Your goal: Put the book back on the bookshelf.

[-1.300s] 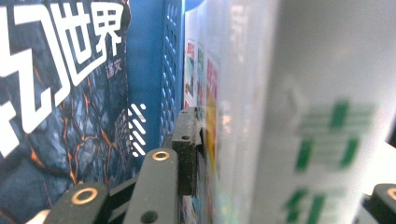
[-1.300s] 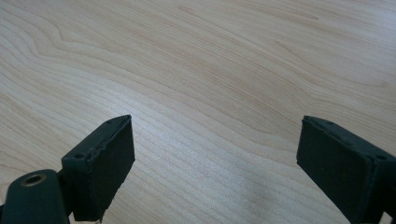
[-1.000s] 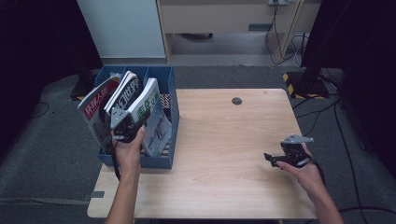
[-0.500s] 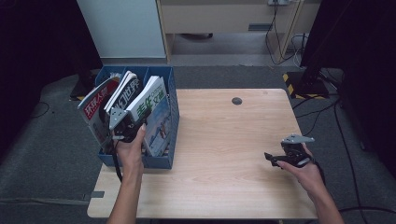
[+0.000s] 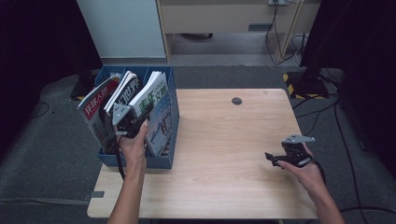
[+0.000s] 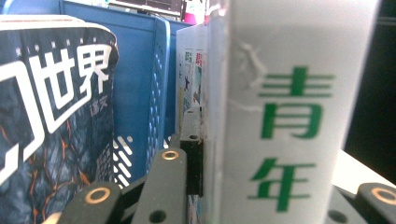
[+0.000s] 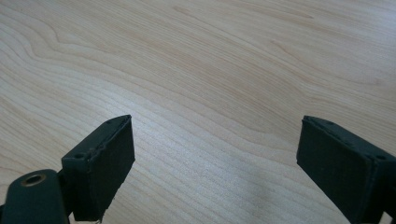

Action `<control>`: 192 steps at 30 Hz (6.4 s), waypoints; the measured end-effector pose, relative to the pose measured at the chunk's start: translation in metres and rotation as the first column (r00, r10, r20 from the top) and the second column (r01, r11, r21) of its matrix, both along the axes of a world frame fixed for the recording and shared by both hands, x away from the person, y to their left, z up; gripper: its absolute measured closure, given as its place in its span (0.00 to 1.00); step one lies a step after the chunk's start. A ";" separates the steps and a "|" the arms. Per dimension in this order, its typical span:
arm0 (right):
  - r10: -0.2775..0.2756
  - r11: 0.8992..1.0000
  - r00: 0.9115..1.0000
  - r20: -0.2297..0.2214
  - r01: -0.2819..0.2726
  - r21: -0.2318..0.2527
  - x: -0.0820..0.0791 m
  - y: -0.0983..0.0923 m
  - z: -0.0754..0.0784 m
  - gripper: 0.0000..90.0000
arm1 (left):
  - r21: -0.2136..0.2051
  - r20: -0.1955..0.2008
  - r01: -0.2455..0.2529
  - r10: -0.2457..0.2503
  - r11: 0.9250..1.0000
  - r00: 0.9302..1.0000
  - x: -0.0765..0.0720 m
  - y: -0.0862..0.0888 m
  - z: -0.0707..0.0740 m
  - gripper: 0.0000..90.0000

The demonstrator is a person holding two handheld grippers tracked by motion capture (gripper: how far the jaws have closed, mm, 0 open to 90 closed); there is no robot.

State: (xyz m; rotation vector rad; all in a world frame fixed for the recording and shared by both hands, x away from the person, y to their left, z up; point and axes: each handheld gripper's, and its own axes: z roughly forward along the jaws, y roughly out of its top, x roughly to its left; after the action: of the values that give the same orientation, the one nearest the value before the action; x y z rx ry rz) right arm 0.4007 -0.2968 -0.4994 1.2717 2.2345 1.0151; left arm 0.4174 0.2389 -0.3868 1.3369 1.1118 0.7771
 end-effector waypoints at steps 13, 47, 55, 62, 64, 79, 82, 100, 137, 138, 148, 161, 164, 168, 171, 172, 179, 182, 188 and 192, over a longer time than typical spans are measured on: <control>-0.002 1.000 1.000 -0.002 0.002 -0.001 0.000 -0.001 0.000 0.13 | 0.024 0.028 0.008 -0.009 1.000 1.000 0.010 -0.003 -0.008 0.82; 0.011 1.000 1.000 -0.011 -0.011 -0.002 -0.001 0.003 0.000 0.13 | 0.096 -0.015 -0.045 0.047 0.994 0.999 -0.003 0.002 -0.011 0.72; 0.013 1.000 1.000 -0.012 -0.013 -0.002 -0.001 0.002 0.000 0.12 | 0.061 -0.019 -0.059 0.060 0.996 0.998 -0.003 0.005 -0.010 0.82; 0.013 1.000 1.000 -0.010 -0.013 -0.001 -0.001 0.002 0.000 0.12 | 0.059 0.026 -0.056 0.054 0.997 0.998 -0.001 0.004 -0.010 0.82; 0.009 1.000 1.000 -0.012 -0.009 0.002 -0.001 0.002 0.000 0.12 | 0.064 0.037 -0.047 0.045 0.997 0.998 0.001 0.002 -0.009 0.82; 0.005 1.000 1.000 -0.014 -0.005 -0.003 0.000 0.000 -0.001 0.13 | 0.042 0.042 -0.054 0.052 0.998 0.998 0.012 0.005 -0.009 0.82; 0.007 1.000 1.000 -0.013 -0.007 -0.003 -0.001 0.000 -0.001 0.13 | 0.040 0.038 -0.056 0.055 0.998 0.998 0.012 0.005 -0.009 0.82; 0.017 1.000 1.000 -0.016 -0.017 -0.003 -0.002 0.002 0.000 0.12 | 0.084 -0.009 -0.081 0.082 0.993 0.997 0.003 0.001 -0.009 0.80; 0.028 1.000 0.999 -0.026 -0.028 -0.006 -0.002 0.006 -0.002 0.11 | 0.039 -0.040 -0.034 0.036 0.999 0.999 -0.010 0.008 -0.020 0.52; 0.029 1.000 0.999 -0.026 -0.029 -0.006 -0.002 0.006 -0.002 0.11 | 0.037 -0.039 -0.036 0.038 0.999 0.999 -0.011 0.010 -0.020 0.50; 0.032 0.999 0.999 -0.036 -0.033 -0.008 -0.002 0.010 -0.002 0.11 | 0.029 -0.033 -0.017 0.018 0.999 0.999 -0.021 0.018 -0.023 0.40; 0.037 0.999 0.999 -0.031 -0.038 -0.010 -0.002 0.010 -0.003 0.11 | 0.047 -0.035 0.011 -0.010 0.999 0.999 -0.026 0.011 -0.029 0.37; 0.039 0.999 0.999 -0.030 -0.040 -0.013 -0.002 0.010 -0.003 0.11 | 0.052 -0.041 0.022 -0.020 0.998 0.999 -0.028 0.010 -0.030 0.36; 0.038 0.999 0.999 -0.032 -0.038 -0.008 -0.002 0.010 -0.002 0.11 | 0.081 -0.047 0.026 -0.022 0.996 0.999 -0.032 0.009 -0.032 0.35; 0.042 0.999 0.999 -0.030 -0.042 -0.012 -0.003 0.011 -0.002 0.11 | 0.082 -0.052 0.032 -0.028 0.996 0.998 -0.035 0.011 -0.033 0.34; 0.045 0.999 0.998 -0.032 -0.046 -0.015 -0.002 0.011 -0.002 0.11 | 0.083 -0.055 0.034 -0.030 0.996 0.998 -0.037 0.011 -0.034 0.34; 0.043 0.999 0.998 -0.037 -0.043 -0.013 -0.003 0.013 -0.003 0.11 | 0.095 -0.070 0.050 -0.044 0.994 0.997 -0.044 0.012 -0.038 0.33; 0.046 0.999 0.998 -0.039 -0.046 -0.014 -0.003 0.013 -0.003 0.10 | 0.101 -0.075 0.056 -0.048 0.993 0.996 -0.047 0.012 -0.041 0.32; 0.047 0.999 0.998 -0.042 -0.048 -0.015 -0.003 0.014 -0.003 0.10 | 0.100 -0.091 0.061 -0.052 0.993 0.995 -0.055 0.015 -0.045 0.31; 0.051 0.998 0.998 -0.035 -0.052 -0.019 -0.003 0.014 -0.003 0.10 | 0.099 -0.097 0.062 -0.053 0.993 0.994 -0.058 0.016 -0.048 0.30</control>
State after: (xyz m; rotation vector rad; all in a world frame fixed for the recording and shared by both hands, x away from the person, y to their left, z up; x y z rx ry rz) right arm 0.3976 -0.2825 -0.5025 1.2380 2.3090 0.9940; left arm 0.3592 0.2549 -0.4351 1.4981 1.1143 0.7432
